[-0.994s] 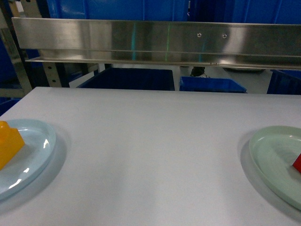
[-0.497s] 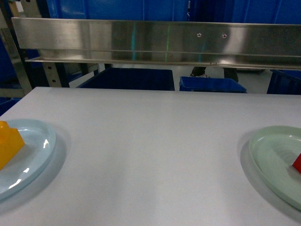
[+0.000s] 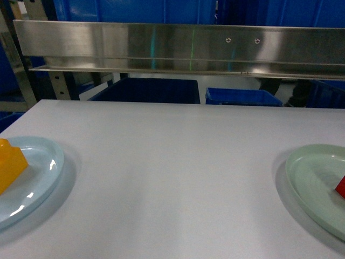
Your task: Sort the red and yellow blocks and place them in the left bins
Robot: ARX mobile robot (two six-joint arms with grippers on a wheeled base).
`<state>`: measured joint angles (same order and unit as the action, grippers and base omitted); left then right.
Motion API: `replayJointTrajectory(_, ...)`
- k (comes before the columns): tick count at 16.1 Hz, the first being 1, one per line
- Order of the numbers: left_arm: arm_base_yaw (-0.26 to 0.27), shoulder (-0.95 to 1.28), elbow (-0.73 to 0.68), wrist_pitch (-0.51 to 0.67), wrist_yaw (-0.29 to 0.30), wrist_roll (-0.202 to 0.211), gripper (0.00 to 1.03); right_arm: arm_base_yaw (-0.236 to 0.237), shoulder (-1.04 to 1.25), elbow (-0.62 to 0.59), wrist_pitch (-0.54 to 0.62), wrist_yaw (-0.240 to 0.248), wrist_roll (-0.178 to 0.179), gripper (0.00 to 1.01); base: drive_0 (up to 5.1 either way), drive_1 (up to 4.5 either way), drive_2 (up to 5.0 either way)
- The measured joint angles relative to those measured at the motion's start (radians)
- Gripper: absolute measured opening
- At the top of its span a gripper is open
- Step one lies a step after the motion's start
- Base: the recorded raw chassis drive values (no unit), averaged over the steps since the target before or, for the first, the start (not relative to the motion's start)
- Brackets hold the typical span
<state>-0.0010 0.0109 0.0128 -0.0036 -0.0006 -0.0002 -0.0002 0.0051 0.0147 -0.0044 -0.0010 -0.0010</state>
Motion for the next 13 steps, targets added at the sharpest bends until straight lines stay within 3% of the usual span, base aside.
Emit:
replayJointTrajectory(6,0.013,0.015,0.002,-0.005,0.018,-0.006,0.98,0.0,0.012,0.0,0.011,-0.008,0.003,0.98,0.0,0.0,0.0)
replayJointTrajectory(8,0.098,0.267,0.059,0.089,0.172,-0.037,0.98,0.021,0.256,0.036,0.14,-0.027,0.056,0.98,0.0,0.0,0.0)
replayJointTrajectory(10,0.148,0.588,0.184,0.259,0.293,0.001,0.98,0.003,0.589,0.166,0.306,-0.082,0.119,0.98,0.0,0.0,0.0)
replayJointTrajectory(11,0.165,0.761,0.275,0.33,0.312,0.034,0.98,-0.002,0.772,0.277,0.367,-0.102,0.142,0.98,0.0,0.0,0.0)
replayJointTrajectory(13,0.166,1.097,0.483,0.291,0.325,0.098,0.98,-0.022,1.164,0.473,0.383,-0.146,0.192,0.98,0.0,0.0,0.0)
